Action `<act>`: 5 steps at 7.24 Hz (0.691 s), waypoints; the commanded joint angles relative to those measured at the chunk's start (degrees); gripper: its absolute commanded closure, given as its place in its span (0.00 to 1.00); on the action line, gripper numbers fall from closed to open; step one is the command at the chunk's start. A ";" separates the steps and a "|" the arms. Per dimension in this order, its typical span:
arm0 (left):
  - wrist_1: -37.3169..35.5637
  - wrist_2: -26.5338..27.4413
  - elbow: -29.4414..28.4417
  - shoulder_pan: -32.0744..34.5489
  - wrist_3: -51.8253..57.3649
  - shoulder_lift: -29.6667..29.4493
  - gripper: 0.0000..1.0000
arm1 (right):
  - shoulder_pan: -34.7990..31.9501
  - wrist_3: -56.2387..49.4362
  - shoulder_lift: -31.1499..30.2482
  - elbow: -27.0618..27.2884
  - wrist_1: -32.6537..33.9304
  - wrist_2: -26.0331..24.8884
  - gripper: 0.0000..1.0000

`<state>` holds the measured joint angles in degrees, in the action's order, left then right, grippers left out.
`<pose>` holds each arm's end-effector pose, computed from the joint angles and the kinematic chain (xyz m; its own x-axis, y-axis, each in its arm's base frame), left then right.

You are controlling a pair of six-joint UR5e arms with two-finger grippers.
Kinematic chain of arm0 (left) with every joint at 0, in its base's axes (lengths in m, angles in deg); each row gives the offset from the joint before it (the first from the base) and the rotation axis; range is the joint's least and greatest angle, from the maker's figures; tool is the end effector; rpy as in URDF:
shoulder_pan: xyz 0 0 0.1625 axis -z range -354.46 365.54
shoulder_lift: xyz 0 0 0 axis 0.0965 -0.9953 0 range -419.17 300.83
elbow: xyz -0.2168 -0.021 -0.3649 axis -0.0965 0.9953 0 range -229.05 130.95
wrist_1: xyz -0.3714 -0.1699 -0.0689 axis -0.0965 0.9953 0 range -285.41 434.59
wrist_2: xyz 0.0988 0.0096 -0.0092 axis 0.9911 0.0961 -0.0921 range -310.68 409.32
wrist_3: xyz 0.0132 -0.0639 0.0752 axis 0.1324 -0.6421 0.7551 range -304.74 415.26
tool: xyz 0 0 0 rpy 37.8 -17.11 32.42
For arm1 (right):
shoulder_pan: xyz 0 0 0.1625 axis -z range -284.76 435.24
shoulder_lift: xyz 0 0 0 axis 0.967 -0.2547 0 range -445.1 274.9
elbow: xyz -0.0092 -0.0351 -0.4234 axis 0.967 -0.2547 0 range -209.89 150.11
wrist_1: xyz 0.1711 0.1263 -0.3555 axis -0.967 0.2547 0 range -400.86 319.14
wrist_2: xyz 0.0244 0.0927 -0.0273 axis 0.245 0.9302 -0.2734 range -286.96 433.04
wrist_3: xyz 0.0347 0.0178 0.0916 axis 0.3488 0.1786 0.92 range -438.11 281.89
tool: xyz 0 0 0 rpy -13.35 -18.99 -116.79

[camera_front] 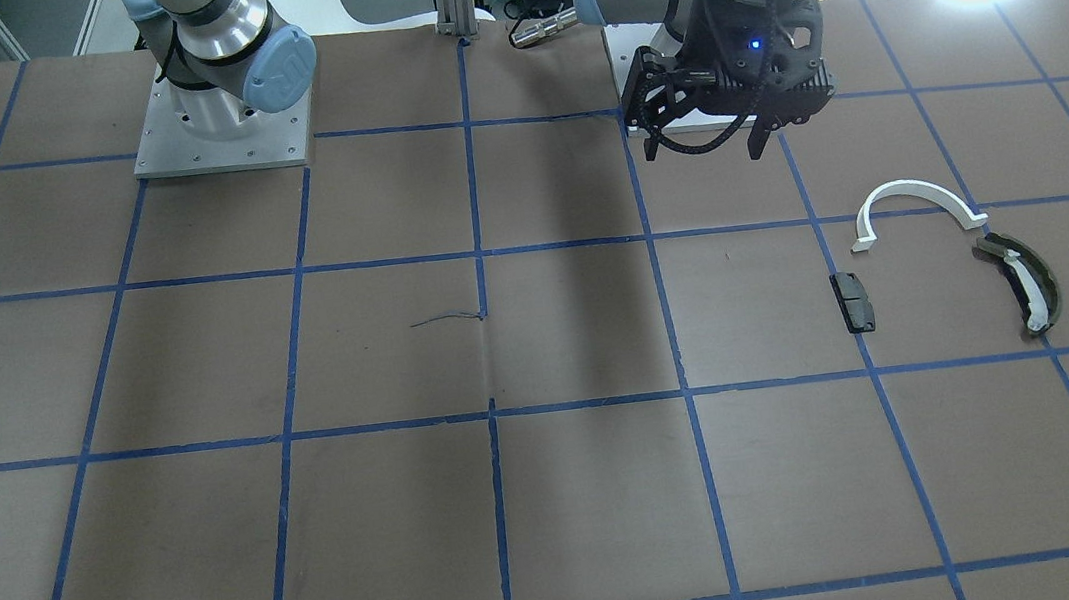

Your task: Place bearing gear from tray to pile

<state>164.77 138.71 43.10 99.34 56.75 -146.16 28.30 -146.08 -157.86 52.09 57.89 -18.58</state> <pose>-0.1652 -0.4608 0.4944 -0.9957 0.0923 0.0103 0.0922 0.9957 -0.0121 -0.3225 -0.5362 0.4052 -0.9068 -0.4215 0.0030 -0.4212 0.9065 0.0292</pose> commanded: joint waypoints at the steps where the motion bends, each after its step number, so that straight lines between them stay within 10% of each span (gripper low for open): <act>1: 0.00 0.00 -0.13 -0.02 0.00 -0.11 0.00 | 7.10 -9.37 8.56 0.28 9.30 0.21 0.00; 5: 0.00 0.00 0.05 -0.02 0.00 -0.02 0.00 | 9.59 20.85 16.75 0.81 21.55 -0.93 0.00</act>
<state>164.77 138.70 43.11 99.32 56.75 -146.21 37.59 -131.03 -143.58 52.50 75.79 -18.91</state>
